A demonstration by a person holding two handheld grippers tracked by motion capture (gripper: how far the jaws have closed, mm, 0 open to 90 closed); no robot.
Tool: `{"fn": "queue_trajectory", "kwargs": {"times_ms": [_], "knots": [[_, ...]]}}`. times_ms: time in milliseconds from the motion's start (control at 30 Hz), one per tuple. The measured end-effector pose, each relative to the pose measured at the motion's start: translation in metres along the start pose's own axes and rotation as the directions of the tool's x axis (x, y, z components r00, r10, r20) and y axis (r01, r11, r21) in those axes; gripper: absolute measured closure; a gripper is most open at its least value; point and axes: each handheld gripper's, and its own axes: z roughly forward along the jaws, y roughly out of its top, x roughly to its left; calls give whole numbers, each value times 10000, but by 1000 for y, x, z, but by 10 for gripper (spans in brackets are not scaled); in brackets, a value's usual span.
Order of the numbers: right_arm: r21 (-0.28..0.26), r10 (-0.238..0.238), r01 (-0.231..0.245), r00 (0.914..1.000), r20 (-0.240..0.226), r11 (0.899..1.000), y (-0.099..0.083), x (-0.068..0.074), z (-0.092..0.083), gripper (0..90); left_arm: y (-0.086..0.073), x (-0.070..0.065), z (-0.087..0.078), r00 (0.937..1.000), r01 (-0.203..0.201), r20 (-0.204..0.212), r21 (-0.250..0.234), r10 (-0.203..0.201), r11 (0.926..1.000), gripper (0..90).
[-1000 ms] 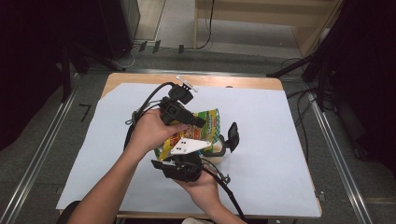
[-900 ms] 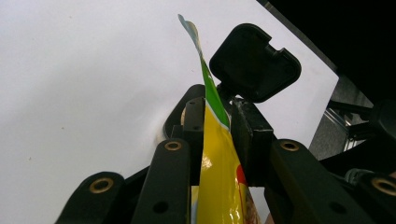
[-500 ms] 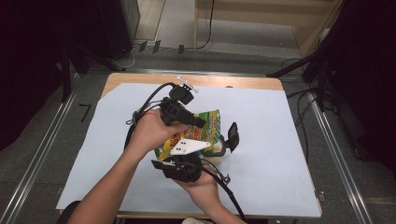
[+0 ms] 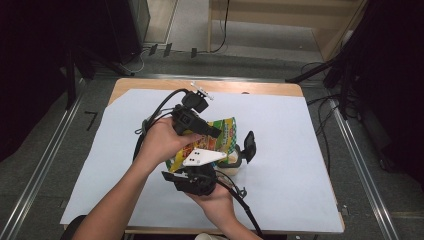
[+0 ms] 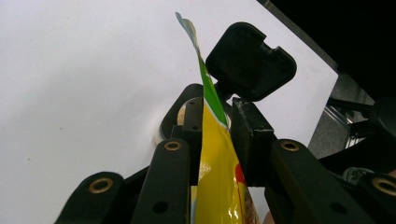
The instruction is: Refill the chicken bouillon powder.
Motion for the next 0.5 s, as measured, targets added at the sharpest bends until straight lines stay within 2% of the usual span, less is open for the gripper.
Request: {"fn": "queue_trajectory", "kwargs": {"times_ms": [333,500], "knots": [[121,123,-122,9999,-84,9999,-1,-1,1,708,0,0,4,10000,57,-33,119,-56,9999,782],[113,32,-32,10000,-11,9999,-3,-1,2,714,0,-1,5,10000,-47,-70,173,48,9998,791]]}}
